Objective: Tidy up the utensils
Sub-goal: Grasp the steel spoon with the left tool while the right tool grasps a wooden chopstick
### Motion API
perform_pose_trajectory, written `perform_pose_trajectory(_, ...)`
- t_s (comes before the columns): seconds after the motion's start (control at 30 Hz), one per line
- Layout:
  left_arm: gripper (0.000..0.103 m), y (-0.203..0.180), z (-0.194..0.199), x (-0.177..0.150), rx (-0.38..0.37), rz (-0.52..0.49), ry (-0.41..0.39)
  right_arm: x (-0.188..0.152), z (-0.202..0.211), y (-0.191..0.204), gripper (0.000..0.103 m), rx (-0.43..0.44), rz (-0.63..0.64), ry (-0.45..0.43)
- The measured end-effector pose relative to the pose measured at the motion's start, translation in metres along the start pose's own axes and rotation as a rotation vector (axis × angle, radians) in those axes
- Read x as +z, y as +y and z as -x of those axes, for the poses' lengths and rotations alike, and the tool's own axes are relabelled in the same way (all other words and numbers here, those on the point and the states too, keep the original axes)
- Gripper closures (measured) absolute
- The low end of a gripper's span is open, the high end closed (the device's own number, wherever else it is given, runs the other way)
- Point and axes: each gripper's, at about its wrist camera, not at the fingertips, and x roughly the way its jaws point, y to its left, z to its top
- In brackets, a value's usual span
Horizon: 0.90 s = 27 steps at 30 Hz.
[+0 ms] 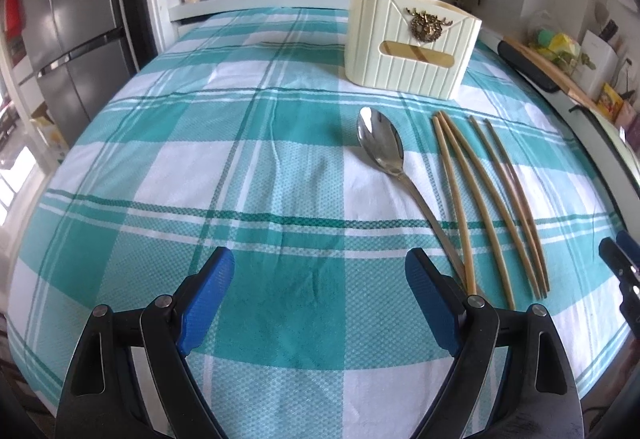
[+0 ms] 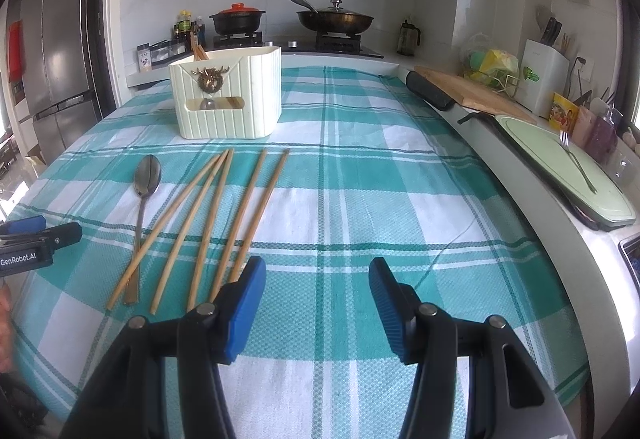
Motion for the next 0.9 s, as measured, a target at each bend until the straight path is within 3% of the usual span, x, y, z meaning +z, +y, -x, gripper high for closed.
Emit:
perform_pose_trajectory(0.33,0.015,-0.025,-0.025,0.029,-0.054,-0.001,-0.005,0.0,-0.002,0.005,0.048,0.017,0.002,0.0)
perform_pose_trajectory(0.67,0.013,-0.053,-0.063,0.034,0.063,-0.125,0.029,-0.002,-0.001,-0.002,0.048,0.011,-0.011,0.007)
perform_pose_trajectory(0.9,0.009,-0.041,-0.058,0.031,0.054,-0.161,0.032,0.021,-0.02,0.0,0.048,0.102,-0.004,0.039)
